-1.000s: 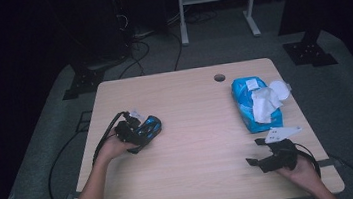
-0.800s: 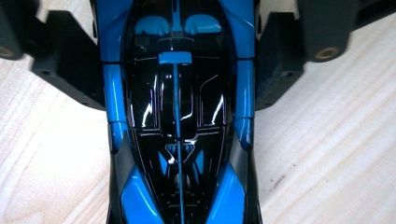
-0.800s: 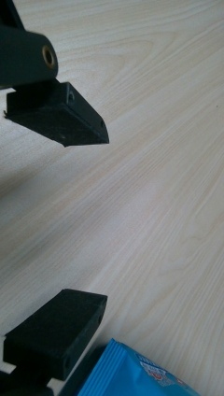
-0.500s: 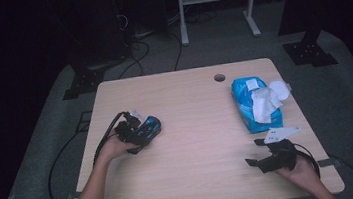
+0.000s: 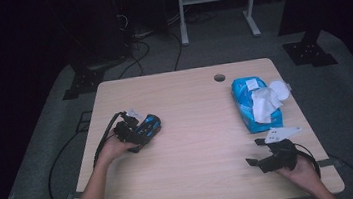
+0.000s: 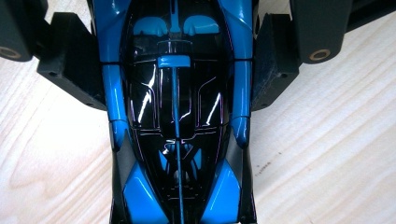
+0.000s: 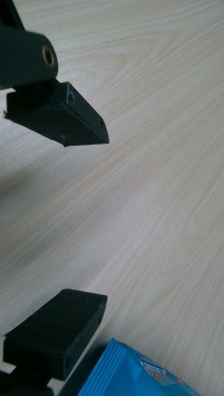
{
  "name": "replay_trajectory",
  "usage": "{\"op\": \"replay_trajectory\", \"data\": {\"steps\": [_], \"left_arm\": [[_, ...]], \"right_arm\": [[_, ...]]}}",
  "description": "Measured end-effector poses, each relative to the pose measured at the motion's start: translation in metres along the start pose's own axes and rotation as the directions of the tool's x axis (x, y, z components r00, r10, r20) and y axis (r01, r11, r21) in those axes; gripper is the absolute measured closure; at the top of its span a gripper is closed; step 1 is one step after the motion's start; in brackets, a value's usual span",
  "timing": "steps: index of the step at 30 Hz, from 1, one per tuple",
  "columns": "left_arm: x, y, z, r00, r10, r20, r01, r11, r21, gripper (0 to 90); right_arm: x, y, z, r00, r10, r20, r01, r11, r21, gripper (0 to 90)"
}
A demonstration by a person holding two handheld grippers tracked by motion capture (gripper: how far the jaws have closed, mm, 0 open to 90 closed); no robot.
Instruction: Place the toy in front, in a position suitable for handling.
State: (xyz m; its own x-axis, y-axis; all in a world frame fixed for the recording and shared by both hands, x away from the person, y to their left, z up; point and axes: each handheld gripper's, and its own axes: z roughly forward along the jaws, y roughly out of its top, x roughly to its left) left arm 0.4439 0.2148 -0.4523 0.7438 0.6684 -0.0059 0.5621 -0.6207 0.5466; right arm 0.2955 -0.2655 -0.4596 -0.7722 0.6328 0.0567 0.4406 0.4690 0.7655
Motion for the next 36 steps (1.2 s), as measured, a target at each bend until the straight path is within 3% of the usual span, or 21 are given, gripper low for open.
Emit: {"op": "replay_trajectory", "data": {"steps": [9, 18, 24, 25, 26, 32, 36], "left_arm": [[-0.002, 0.004, -0.014, 1.0000, -0.002, -0.005, 0.001, 0.9978, -0.066, 26.0], [-0.032, 0.028, -0.023, 0.9963, 0.083, 0.025, -0.078, 0.9870, -0.140, 26.0], [-0.064, 0.042, -0.012, 0.9861, 0.155, 0.060, -0.144, 0.9761, -0.163, 26.0], [-0.064, 0.042, -0.012, 0.9861, 0.155, 0.060, -0.144, 0.9761, -0.163, 26.0], [-0.075, 0.046, -0.007, 0.9814, 0.180, 0.068, -0.167, 0.9728, -0.161, 26.0], [-0.099, 0.051, 0.009, 0.9693, 0.227, 0.094, -0.212, 0.9660, -0.148, 26.0], [-0.110, 0.053, 0.017, 0.9648, 0.240, 0.108, -0.223, 0.9631, -0.151, 26.4]], "right_arm": [[0.000, 0.000, 0.000, 1.0000, -0.002, 0.001, 0.002, 1.000, -0.002, 17.7], [0.001, 0.001, 0.000, 1.0000, 0.000, 0.004, 0.000, 1.000, -0.002, 17.8], [0.000, 0.001, -0.002, 1.0000, -0.001, 0.005, 0.001, 1.000, -0.011, 17.7], [0.000, 0.001, -0.002, 1.0000, 0.003, 0.006, -0.003, 1.000, -0.012, 17.8], [0.000, 0.001, -0.003, 1.0000, 0.002, 0.006, -0.002, 1.000, -0.013, 17.8], [0.000, 0.000, -0.005, 0.9999, 0.004, 0.009, -0.004, 1.000, -0.019, 17.8], [0.000, 0.000, -0.004, 1.0000, 0.003, 0.008, -0.003, 1.000, -0.017, 17.8]]}}
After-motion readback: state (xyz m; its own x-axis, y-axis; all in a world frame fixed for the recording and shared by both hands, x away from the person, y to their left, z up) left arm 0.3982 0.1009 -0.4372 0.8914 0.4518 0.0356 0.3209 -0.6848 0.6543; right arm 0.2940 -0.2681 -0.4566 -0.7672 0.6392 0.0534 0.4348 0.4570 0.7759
